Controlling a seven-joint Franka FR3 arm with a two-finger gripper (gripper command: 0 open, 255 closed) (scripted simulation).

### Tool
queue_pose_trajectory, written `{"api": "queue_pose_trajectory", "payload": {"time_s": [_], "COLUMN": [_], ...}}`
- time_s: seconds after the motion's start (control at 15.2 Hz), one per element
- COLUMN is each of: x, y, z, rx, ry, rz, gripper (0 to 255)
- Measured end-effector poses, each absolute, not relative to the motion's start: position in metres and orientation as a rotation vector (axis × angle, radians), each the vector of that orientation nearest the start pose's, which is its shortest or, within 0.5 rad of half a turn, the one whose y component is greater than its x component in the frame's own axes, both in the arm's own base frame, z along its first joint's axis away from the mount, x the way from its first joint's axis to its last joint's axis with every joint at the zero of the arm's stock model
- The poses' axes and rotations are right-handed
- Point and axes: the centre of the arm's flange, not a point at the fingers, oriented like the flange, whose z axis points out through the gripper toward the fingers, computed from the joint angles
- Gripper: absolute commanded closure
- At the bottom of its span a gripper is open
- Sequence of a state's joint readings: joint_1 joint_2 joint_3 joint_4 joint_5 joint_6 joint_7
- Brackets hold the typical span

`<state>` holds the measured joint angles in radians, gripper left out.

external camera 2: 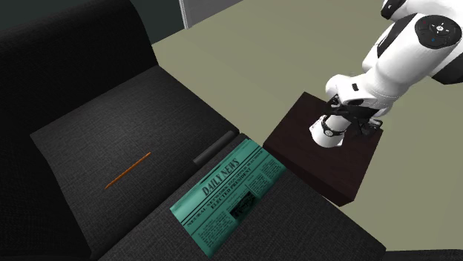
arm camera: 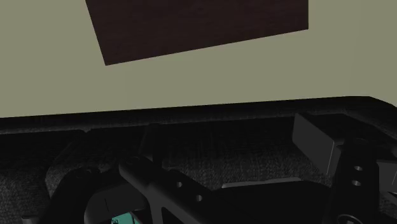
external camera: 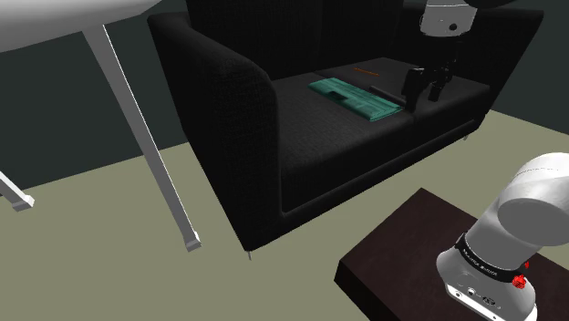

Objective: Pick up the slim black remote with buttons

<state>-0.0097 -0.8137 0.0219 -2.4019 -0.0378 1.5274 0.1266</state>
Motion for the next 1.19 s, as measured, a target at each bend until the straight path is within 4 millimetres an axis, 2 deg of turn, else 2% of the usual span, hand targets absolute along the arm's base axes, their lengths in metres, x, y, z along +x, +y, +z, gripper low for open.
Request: {"api": "queue_pose_trajectory", "payload": {"time_s": [0.13,0.4,1.19], "x": [0.297,0.328,0.423], "y": [-0.004,-0.041,-0.170], "z": [0.573,0.563,0.534], "rx": [-3.190,-3.177,-3.133], "ry": [0.195,0.192,0.183], "rz": [0.094,0.113,0.174], "gripper": [0,0,0]}}
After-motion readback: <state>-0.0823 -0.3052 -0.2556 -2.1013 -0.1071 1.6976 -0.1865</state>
